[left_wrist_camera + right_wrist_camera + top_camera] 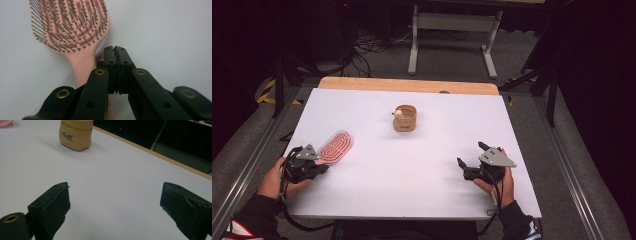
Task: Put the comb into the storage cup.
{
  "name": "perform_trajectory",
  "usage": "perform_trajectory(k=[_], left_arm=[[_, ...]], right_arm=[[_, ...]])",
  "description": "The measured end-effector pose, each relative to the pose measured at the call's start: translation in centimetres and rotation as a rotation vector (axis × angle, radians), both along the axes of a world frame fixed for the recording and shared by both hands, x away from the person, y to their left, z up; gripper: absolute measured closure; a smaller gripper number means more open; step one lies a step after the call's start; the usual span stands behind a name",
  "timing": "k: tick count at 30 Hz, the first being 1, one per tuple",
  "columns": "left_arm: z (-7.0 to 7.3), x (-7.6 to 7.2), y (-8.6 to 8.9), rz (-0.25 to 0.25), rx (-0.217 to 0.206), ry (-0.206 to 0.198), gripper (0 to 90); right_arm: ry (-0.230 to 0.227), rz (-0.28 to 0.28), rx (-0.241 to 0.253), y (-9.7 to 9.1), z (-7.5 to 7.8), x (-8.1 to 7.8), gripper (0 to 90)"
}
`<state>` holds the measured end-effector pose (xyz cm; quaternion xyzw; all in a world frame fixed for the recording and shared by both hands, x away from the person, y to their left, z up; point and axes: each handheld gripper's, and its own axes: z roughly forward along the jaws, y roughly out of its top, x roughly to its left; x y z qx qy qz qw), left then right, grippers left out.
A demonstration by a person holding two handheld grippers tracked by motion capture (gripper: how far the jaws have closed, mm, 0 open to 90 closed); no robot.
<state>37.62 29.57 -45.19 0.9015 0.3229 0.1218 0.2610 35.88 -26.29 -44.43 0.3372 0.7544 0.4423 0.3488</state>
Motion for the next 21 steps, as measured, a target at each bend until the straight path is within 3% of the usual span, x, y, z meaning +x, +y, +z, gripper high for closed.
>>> perform_trajectory(k=[9,18,21], left_arm=[[0.4,-0.3,0.4,0.021,0.012,-0.002,87.2],[1.7,-1.3,0.9,0.009,-0.007,-0.050,85.4],[2.3,-1.5,1.2,0.052,0.008,-0.065,81.0]], right_arm=[[0.003,0.007,-0.004,0.0,0.0,0.0,9.4],[-0.003,0.006,-0.005,0.0,0.1,-0.1,9.6],[-0.002,0.009,-0.009,0.0,0.1,-0.1,9.6]])
